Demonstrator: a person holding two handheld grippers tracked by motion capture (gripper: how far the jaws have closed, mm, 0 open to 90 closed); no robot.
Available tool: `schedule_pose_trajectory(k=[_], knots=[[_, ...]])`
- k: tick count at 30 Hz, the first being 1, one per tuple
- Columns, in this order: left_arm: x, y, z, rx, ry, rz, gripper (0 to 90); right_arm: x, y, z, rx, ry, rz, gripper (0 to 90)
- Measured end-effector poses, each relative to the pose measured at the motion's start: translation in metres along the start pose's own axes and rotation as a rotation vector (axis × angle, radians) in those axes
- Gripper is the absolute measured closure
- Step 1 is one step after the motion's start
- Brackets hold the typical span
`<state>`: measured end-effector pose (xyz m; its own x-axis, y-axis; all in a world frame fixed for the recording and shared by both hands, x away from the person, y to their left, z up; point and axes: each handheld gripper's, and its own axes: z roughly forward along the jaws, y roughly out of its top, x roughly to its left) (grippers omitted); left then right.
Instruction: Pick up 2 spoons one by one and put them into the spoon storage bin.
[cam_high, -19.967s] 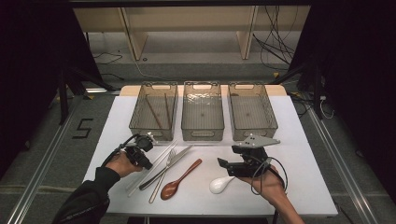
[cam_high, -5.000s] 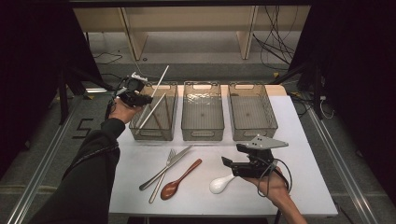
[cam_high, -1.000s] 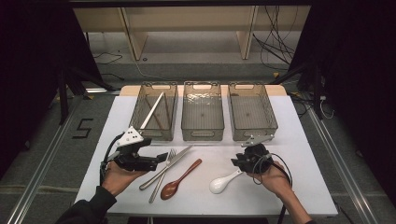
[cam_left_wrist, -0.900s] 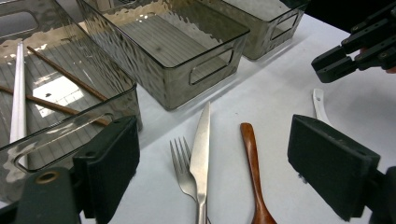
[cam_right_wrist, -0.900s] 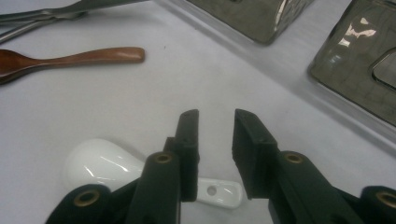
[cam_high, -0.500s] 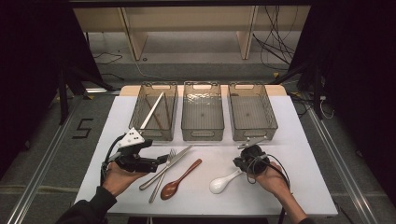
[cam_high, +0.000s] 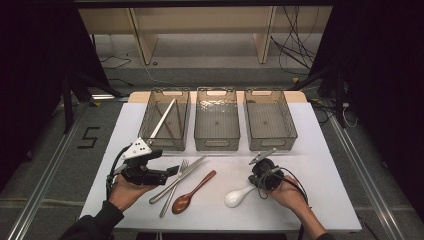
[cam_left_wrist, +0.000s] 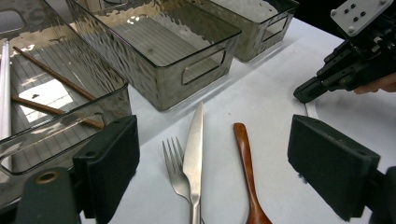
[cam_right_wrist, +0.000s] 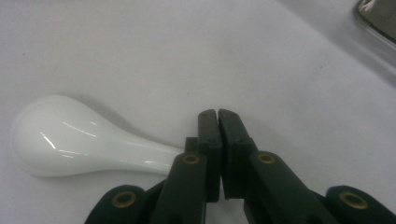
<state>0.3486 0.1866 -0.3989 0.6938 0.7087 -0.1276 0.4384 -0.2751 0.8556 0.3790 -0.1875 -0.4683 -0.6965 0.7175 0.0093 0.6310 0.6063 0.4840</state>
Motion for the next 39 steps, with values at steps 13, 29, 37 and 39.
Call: schedule_pose_trajectory(k=[13,29,37,39], knots=[[0.001,0.000,-0.004,-0.056,-0.015,-0.017,16.5,0.003,0.000,-0.007,0.120,0.067,-0.002,90.0],[0.001,0.000,-0.005,-0.074,-0.014,-0.016,16.4,0.021,-0.005,-0.028,0.221,0.111,-0.148,73.9],[0.002,-0.001,-0.003,-0.062,-0.017,-0.013,16.1,0.036,-0.006,-0.020,0.275,0.128,-0.291,44.0],[0.002,-0.001,-0.003,-0.063,-0.017,-0.014,16.0,0.038,-0.006,-0.018,0.280,0.123,-0.313,44.7]])
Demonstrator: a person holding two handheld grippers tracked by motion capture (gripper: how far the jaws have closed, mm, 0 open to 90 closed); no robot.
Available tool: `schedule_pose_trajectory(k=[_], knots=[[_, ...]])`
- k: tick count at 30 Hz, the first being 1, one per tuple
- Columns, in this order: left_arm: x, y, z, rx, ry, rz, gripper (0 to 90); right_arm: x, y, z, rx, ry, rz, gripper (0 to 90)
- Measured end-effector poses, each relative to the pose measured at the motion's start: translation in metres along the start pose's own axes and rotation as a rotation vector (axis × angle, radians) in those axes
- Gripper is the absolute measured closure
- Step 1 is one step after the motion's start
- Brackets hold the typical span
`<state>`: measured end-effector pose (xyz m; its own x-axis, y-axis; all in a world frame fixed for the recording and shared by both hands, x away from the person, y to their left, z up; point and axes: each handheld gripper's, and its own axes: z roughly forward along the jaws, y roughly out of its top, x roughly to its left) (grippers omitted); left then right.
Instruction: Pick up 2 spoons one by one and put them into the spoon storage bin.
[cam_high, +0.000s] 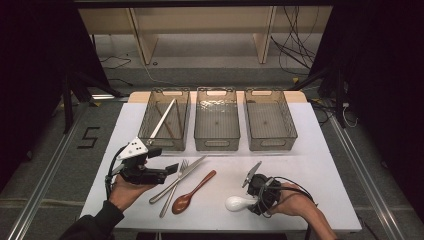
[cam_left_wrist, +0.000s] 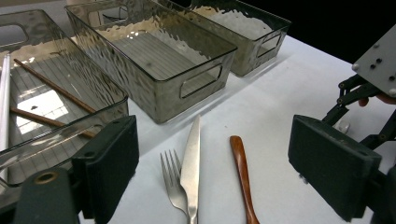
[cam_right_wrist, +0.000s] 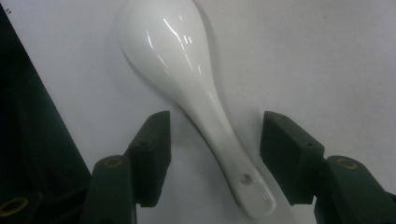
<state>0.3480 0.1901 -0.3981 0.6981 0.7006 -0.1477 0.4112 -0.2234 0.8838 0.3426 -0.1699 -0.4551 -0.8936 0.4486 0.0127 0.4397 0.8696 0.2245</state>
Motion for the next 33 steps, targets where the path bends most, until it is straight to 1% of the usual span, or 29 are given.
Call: schedule_pose_trajectory(k=[5,10,13,15,16,18,22,24,26,28,29,31,33], knots=[[0.000,0.000,0.000,0.001,0.001,0.001,16.0,0.005,0.007,0.005,0.023,-0.024,-0.047,48.0],[0.000,0.000,0.001,0.000,0.000,0.002,16.1,0.006,0.009,0.004,0.025,-0.014,-0.044,58.3],[0.000,0.000,0.001,0.000,0.001,0.005,16.1,0.006,0.011,0.004,0.040,-0.012,-0.055,61.8],[0.000,0.000,0.001,-0.002,0.001,0.005,16.1,0.007,0.013,0.004,0.051,-0.016,-0.050,64.5],[0.000,0.000,0.001,-0.002,0.002,0.005,16.1,0.007,0.013,0.004,0.053,-0.020,-0.062,65.8],[0.000,0.000,0.000,-0.002,0.003,0.005,16.1,0.008,0.014,0.004,0.056,-0.015,-0.068,68.6],[0.000,0.000,0.000,-0.005,0.003,0.007,16.2,0.007,0.014,0.004,0.056,-0.012,-0.059,73.3],[0.000,0.000,0.000,-0.005,0.001,0.008,16.2,0.007,0.014,0.004,0.053,-0.013,-0.066,76.3],[0.000,0.000,0.000,-0.005,0.002,0.008,16.2,0.007,0.014,0.003,0.054,-0.016,-0.064,77.3],[0.000,0.000,0.000,-0.006,0.002,0.010,16.2,0.007,0.013,0.003,0.049,-0.021,-0.051,79.3],[0.000,0.000,0.000,-0.006,0.001,0.009,16.2,0.006,0.013,0.002,0.043,-0.031,-0.052,82.0],[0.000,0.000,0.000,-0.006,0.001,0.009,16.2,0.003,0.012,0.000,0.033,-0.051,-0.022,86.0],[0.000,0.000,0.000,-0.005,0.002,0.011,16.2,0.001,0.012,0.000,0.027,-0.045,-0.017,86.1]])
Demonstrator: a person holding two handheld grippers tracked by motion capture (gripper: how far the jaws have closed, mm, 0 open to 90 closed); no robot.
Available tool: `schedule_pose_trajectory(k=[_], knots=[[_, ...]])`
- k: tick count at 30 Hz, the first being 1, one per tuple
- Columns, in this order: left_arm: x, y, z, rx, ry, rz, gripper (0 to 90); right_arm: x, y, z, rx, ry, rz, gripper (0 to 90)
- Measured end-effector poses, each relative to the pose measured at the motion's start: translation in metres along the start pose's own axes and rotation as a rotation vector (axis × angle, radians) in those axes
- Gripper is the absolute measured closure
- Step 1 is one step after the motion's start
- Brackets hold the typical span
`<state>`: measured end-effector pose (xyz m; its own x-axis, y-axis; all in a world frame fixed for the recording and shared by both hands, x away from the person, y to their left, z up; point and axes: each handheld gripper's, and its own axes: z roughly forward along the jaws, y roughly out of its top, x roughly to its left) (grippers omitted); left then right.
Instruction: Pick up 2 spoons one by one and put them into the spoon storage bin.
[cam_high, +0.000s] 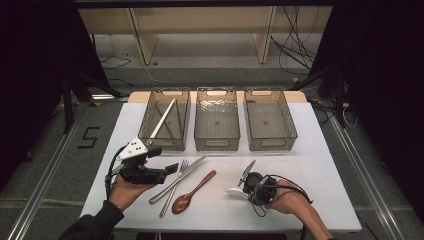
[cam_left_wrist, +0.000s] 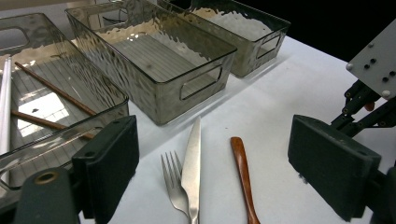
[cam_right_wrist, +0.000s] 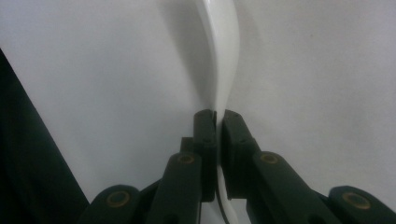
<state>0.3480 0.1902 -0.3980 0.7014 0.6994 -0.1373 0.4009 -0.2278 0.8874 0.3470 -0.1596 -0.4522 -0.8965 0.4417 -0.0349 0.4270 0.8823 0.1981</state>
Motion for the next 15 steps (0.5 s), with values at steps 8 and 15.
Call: schedule_pose_trajectory(k=[8,15], knots=[[0.000,0.001,-0.001,-0.006,0.004,0.004,16.2,0.000,0.000,-0.003,-0.020,-0.008,0.023,86.6],[0.000,0.001,-0.002,-0.013,0.006,0.006,16.2,-0.011,0.000,-0.019,-0.143,-0.041,0.115,86.6]])
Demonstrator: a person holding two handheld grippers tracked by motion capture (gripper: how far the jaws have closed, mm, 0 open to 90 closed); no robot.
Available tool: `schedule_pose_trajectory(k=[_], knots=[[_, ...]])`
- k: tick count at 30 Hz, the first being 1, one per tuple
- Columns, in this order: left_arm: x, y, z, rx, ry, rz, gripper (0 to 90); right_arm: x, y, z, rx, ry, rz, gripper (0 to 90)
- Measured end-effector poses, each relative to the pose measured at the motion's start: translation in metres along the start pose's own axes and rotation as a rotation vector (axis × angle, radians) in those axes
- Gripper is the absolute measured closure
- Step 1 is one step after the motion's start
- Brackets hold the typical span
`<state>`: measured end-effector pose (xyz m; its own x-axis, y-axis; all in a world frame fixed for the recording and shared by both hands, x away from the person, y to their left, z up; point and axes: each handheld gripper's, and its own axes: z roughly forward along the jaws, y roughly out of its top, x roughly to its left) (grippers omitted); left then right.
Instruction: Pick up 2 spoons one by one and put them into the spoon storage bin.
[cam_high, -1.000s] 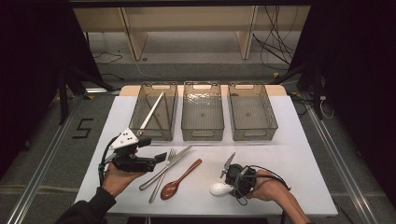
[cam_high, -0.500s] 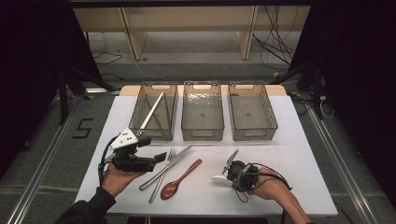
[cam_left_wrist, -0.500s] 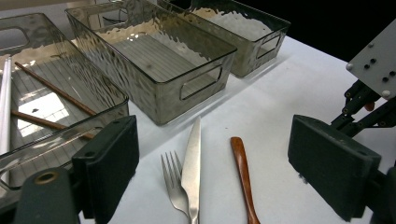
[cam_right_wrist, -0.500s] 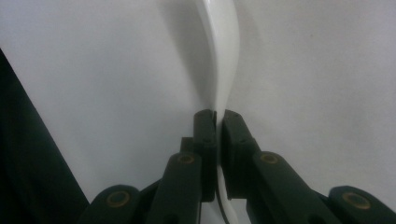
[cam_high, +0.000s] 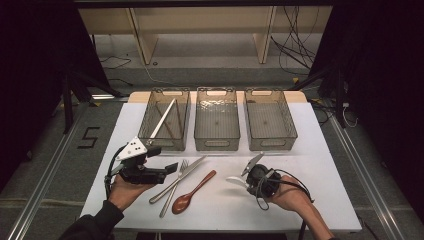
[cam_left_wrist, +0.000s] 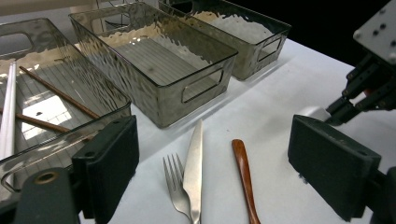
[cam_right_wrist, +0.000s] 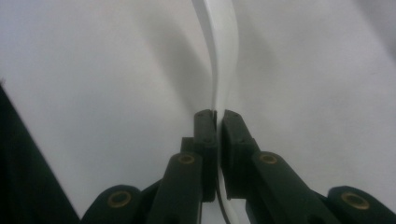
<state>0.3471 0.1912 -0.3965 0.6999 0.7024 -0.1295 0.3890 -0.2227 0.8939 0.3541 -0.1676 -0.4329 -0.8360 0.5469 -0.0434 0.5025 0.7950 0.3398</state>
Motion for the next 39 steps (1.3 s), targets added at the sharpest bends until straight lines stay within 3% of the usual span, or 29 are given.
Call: schedule_pose_trajectory(k=[6,20,28,39], knots=[[-0.001,0.000,-0.002,0.001,0.002,-0.007,16.2,-0.008,0.007,-0.010,-0.109,-0.035,0.048,86.5],[-0.005,-0.002,-0.010,-0.007,0.012,-0.010,16.2,-0.038,0.029,-0.023,-0.206,-0.028,0.157,86.4],[-0.002,-0.003,-0.009,-0.009,0.016,-0.011,16.2,-0.050,0.044,-0.026,-0.258,-0.039,0.177,86.3],[-0.001,-0.002,-0.009,-0.022,0.023,-0.008,16.2,-0.060,0.060,-0.027,-0.284,-0.054,0.184,86.3]])
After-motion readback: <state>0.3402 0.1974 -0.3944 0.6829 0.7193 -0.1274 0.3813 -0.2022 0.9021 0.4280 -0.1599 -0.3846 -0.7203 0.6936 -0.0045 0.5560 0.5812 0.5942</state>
